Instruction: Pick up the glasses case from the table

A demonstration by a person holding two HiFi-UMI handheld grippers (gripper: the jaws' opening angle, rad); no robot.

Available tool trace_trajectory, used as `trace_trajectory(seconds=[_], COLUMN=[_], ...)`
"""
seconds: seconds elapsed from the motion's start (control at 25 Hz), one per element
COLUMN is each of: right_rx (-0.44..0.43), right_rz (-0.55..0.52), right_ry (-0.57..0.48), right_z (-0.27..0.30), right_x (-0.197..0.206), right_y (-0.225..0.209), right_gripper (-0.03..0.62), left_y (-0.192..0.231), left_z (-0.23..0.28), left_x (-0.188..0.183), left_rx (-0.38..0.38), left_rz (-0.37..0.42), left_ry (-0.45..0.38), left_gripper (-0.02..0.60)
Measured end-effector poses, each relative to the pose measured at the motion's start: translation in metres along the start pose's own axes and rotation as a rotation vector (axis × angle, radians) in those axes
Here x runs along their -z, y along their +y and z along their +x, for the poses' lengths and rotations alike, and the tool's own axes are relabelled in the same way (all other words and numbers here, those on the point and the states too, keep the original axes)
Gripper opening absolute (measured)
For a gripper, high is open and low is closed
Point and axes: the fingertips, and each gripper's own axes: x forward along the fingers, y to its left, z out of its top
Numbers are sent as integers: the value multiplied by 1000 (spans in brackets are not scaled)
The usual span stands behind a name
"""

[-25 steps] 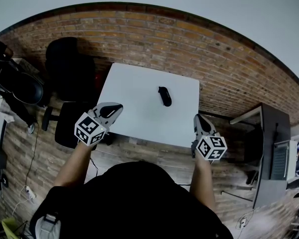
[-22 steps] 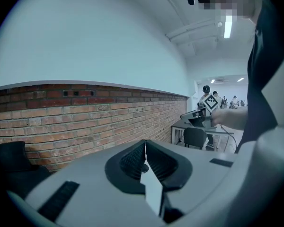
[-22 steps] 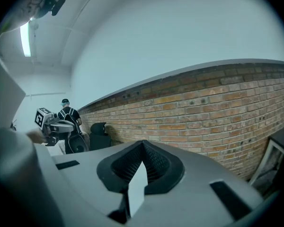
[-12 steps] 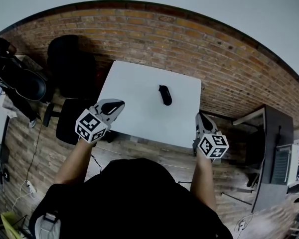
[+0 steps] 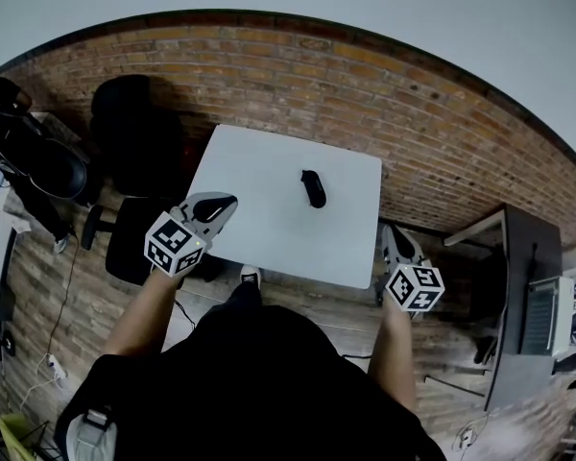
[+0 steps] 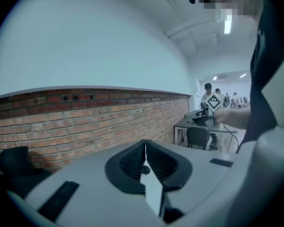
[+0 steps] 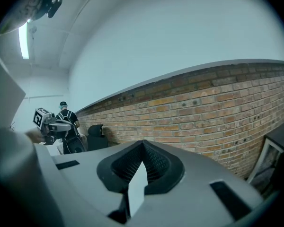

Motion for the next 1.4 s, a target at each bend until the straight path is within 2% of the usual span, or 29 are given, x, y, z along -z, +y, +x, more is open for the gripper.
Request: trace_trajectory(seconds=[0.88, 1.4], right_rx=[15, 21], right_rz=[-34, -23], right_ry=[-14, 4], right_z=[19, 43], right_x=[-15, -14], right_y=[3, -6], right_gripper=[15, 15], left_y=[22, 41], left_z=[4, 27], left_x=[8, 14], left_rx=[2, 22], left_rz=[-8, -25], left_ry=[-13, 2], left_gripper=[12, 12])
